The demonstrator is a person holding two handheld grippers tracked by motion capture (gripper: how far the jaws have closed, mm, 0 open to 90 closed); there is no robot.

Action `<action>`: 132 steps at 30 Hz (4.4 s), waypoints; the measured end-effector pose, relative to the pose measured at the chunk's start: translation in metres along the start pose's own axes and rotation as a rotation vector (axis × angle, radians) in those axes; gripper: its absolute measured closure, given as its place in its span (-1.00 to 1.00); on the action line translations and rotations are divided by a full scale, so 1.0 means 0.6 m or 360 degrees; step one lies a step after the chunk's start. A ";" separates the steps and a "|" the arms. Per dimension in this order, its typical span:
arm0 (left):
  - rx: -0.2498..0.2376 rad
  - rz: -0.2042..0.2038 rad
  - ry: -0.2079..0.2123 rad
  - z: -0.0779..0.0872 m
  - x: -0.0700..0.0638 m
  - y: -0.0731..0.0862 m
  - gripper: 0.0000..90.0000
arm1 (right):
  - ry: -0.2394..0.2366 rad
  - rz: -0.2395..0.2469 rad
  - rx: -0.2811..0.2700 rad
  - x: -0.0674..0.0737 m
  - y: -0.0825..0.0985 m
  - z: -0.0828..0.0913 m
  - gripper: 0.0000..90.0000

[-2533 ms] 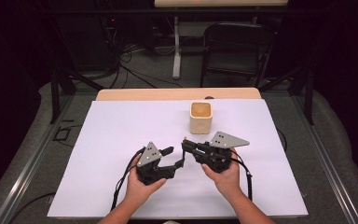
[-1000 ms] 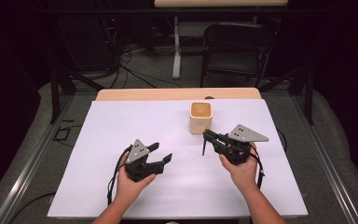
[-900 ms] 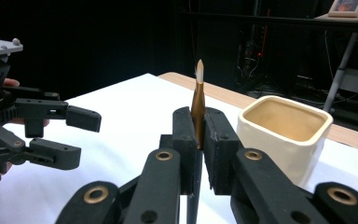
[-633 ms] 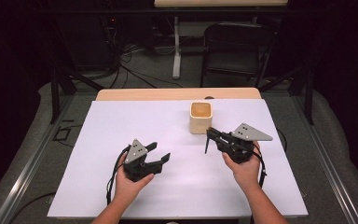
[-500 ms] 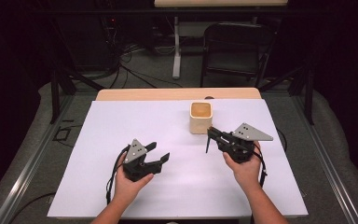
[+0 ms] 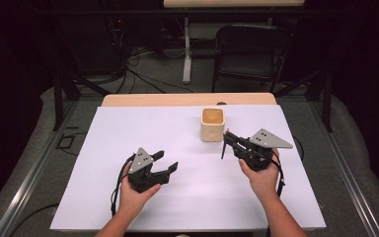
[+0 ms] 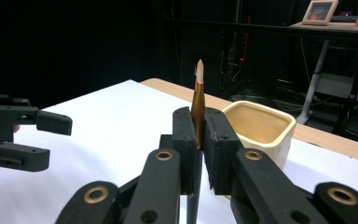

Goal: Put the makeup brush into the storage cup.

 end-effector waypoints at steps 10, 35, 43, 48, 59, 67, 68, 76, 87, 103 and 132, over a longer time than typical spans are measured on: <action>-0.0005 0.0008 -0.0007 0.001 0.002 0.000 -0.25 | 0.0013 0.0011 -0.0021 -0.015 -0.033 0.002 0.86; -0.0016 0.0043 0.0005 0.002 0.010 -0.001 -0.25 | 0.0037 0.0087 0.0011 -0.036 -0.096 -0.027 0.86; -0.0007 0.0053 -0.0006 0.001 0.012 0.001 -0.25 | 0.0027 0.0088 0.0016 -0.038 -0.108 -0.043 0.86; -0.0010 0.0054 -0.0005 0.002 0.012 0.001 -0.25 | 0.0014 0.0082 0.0016 -0.038 -0.111 -0.057 0.86; -0.0010 0.0052 -0.0003 0.002 0.013 0.001 -0.25 | 0.0018 0.0070 0.0030 -0.040 -0.111 -0.086 0.86; -0.0012 0.0051 -0.0003 0.002 0.014 0.001 -0.25 | 0.0028 0.0076 0.0025 -0.043 -0.122 -0.109 0.86; -0.0009 0.0052 -0.0003 0.002 0.014 0.001 -0.25 | 0.0028 0.0076 0.0025 -0.043 -0.122 -0.109 0.86; -0.0008 0.0050 -0.0004 0.001 0.014 0.001 -0.25 | 0.0064 0.0060 0.0034 -0.054 -0.122 -0.132 0.86; -0.0010 0.0049 -0.0011 0.001 0.016 0.001 -0.25 | 0.0117 0.0067 0.0055 -0.067 -0.120 -0.148 0.86; -0.0002 0.0045 -0.0011 0.000 0.016 0.003 -0.25 | 0.0212 0.0065 0.0046 -0.083 -0.119 -0.177 0.86; -0.0002 0.0043 -0.0008 0.000 0.016 0.003 -0.25 | 0.0293 0.0057 0.0080 -0.095 -0.092 -0.204 0.86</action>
Point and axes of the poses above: each handheld gripper's, and its own axes: z roughly backward along the jaws, y roughly out of its underside, x roughly to its left, the point moved 5 cm from there along -z, roughly forward along the jaws, and after that the axes turned 9 degrees about -x, right-handed, at the moved point
